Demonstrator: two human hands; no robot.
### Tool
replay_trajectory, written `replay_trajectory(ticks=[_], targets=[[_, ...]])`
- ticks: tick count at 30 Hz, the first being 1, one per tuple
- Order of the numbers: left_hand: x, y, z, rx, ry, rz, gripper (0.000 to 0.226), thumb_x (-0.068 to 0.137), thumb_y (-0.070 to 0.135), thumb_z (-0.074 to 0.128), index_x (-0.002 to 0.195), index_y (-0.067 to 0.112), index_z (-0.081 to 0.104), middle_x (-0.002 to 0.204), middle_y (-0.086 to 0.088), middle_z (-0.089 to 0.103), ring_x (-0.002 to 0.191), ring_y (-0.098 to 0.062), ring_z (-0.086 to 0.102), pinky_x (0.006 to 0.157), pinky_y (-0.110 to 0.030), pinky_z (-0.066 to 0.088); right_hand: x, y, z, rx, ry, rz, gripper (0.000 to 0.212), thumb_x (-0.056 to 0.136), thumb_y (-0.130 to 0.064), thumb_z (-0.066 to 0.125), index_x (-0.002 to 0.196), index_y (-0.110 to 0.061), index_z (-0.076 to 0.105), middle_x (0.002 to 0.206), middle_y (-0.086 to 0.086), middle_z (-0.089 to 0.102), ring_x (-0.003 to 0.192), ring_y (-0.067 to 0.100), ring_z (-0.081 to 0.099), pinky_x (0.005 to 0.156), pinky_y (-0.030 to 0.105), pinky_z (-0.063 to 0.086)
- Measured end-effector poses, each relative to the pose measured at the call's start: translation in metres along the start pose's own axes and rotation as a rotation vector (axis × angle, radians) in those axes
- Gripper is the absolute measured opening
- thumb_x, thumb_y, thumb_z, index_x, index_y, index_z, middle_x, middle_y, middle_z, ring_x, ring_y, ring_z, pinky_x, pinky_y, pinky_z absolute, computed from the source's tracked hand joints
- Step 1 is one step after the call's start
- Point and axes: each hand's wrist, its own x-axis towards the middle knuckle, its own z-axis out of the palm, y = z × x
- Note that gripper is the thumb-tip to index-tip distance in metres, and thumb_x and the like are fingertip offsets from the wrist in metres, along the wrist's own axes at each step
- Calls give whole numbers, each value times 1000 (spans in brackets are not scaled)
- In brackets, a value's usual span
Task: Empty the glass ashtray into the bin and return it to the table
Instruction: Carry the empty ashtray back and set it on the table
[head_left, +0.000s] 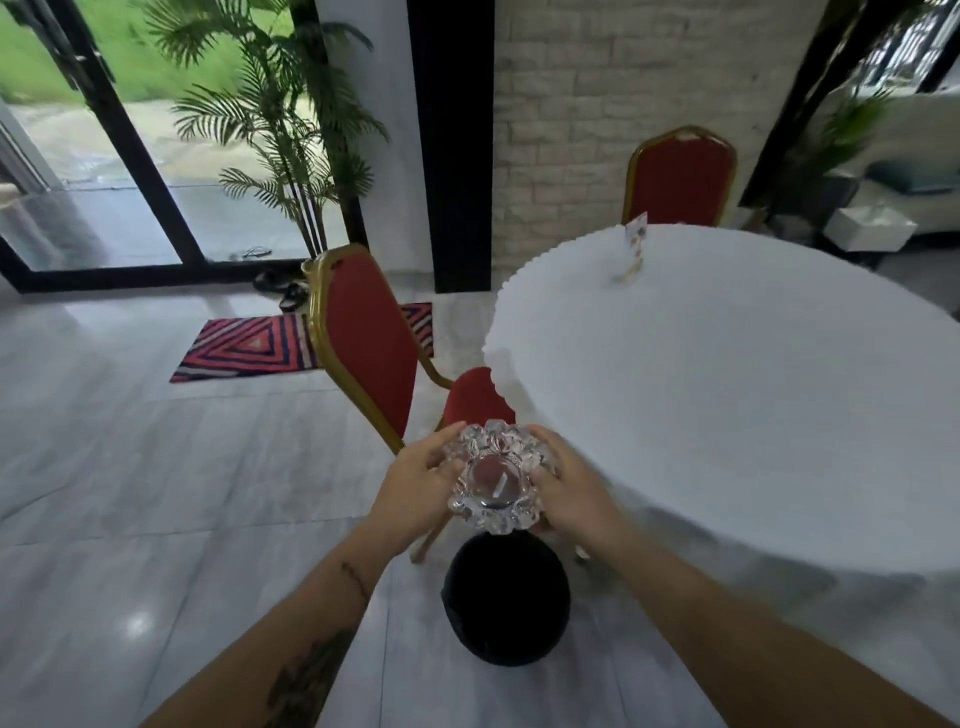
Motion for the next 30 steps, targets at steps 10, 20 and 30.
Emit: replay_trajectory(ticks=[10,20,30], targets=[[28,64,56,-26,-126,3,45,100,5,53,142,20,52,145,-5,53,127,-27,56,108,-39,46,-4,-12,-85,42,44,134,40,100,-13,44,132,-37,41,108,3,62,71,17,61,57,31,58],[96,117,184,-134,-179,-149,37,101,2,46,126,28,55,95,-9,73,78,-18,75,77,-37,63,57,50,-200,73,105,242,39,95,-6,42,127,-28,44,108,10,58,81,26,65,54,28,58],[190,105,351,-69,-55,-298,37,93,18,51,115,44,66,101,1,76,81,-25,76,74,-52,64,133,135,-329,73,18,407,65,88,2,44,144,-30,44,126,9,56,79,25,63,53,27,56]])
